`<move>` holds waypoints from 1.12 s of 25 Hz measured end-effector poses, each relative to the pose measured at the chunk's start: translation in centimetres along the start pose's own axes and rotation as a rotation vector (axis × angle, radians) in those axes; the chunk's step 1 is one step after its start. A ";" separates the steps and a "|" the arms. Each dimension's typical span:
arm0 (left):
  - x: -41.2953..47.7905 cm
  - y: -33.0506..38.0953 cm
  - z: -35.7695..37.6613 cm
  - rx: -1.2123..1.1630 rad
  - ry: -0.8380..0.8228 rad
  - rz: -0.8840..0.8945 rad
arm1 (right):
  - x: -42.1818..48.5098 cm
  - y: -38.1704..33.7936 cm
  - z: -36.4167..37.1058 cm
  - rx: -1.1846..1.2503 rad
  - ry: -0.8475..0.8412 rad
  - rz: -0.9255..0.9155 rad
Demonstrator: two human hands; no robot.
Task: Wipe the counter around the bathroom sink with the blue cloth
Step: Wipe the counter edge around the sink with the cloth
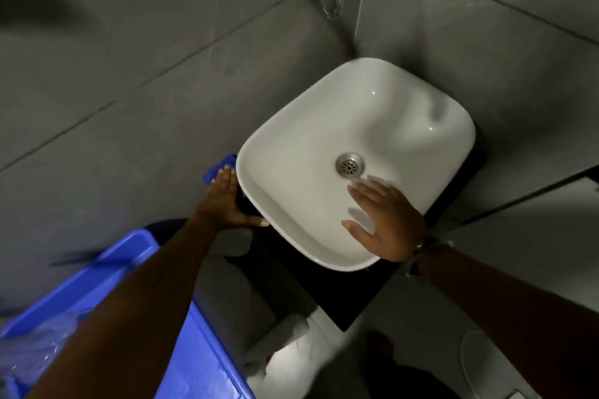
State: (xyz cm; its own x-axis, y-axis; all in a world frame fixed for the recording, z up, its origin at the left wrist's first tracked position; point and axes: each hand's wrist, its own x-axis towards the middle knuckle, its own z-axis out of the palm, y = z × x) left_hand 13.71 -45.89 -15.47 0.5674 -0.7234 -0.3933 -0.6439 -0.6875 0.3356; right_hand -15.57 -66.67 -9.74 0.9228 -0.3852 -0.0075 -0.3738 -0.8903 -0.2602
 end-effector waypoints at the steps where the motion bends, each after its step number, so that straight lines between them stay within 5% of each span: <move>1: -0.3 0.5 0.3 -0.007 0.006 -0.004 | 0.1 -0.1 0.0 -0.009 -0.013 0.001; 6: -6.9 5.6 6.1 -0.069 0.162 0.009 | 0.1 -0.1 0.0 -0.049 -0.052 0.023; 10: -12.8 11.7 11.1 -0.190 0.119 -0.122 | 0.3 -0.3 0.1 -0.053 -0.045 0.019; 15: -18.8 22.3 16.9 -0.201 0.014 -0.066 | 0.0 -0.2 -0.5 0.002 -0.053 -0.012; 20: -19.7 25.2 13.4 -0.132 -0.068 -0.171 | -2.8 0.1 -2.0 0.191 0.114 -0.169; 23: -22.4 23.3 9.9 -0.062 0.271 -0.120 | -9.9 1.2 0.4 0.212 0.170 -0.271; 26: -20.3 21.0 6.6 0.008 0.659 -0.162 | -14.9 -0.2 4.2 0.001 -0.124 -0.344; 28: -16.2 20.4 4.1 0.008 0.602 -0.225 | -14.8 -1.9 6.3 -0.093 -0.256 -0.350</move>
State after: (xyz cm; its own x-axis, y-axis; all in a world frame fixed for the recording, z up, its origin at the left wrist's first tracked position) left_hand -10.72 -47.96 -5.71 0.8765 -0.4716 0.0967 -0.4778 -0.8280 0.2934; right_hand -27.88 -57.74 -15.24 0.9844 0.0058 -0.1760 -0.0302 -0.9791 -0.2013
